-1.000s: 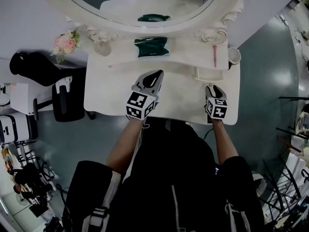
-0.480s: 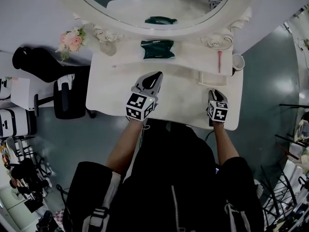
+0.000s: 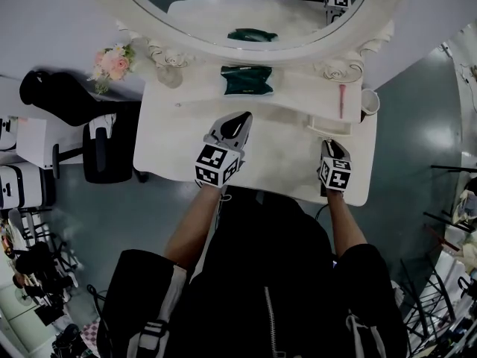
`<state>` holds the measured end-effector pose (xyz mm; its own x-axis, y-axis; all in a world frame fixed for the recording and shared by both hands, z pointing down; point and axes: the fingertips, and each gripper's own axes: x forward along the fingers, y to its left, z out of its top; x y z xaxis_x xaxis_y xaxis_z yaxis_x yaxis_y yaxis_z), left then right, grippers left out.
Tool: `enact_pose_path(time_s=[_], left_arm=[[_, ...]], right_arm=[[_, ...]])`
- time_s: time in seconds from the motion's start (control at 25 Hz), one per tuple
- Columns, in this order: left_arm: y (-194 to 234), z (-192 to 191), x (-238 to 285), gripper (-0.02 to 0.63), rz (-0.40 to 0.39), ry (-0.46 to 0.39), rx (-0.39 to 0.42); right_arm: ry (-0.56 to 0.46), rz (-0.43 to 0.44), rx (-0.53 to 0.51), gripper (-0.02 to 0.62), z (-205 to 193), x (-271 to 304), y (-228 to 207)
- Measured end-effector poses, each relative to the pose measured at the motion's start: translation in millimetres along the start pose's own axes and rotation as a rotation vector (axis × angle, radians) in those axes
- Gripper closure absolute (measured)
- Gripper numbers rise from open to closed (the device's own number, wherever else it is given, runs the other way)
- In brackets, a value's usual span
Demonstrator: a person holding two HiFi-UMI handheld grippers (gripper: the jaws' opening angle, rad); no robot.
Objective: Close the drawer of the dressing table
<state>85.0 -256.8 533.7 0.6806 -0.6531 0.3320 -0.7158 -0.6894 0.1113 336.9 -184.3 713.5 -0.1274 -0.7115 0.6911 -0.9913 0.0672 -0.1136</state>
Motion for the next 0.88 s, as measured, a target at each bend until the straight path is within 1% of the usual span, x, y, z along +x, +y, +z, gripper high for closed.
enact_pose_path(time_s=[0.88], left_arm=[[26, -5, -6, 0.602, 0.058, 0.019, -0.021]], right_arm=[[0.01, -0.003, 0.007, 0.497, 35, 35, -13]])
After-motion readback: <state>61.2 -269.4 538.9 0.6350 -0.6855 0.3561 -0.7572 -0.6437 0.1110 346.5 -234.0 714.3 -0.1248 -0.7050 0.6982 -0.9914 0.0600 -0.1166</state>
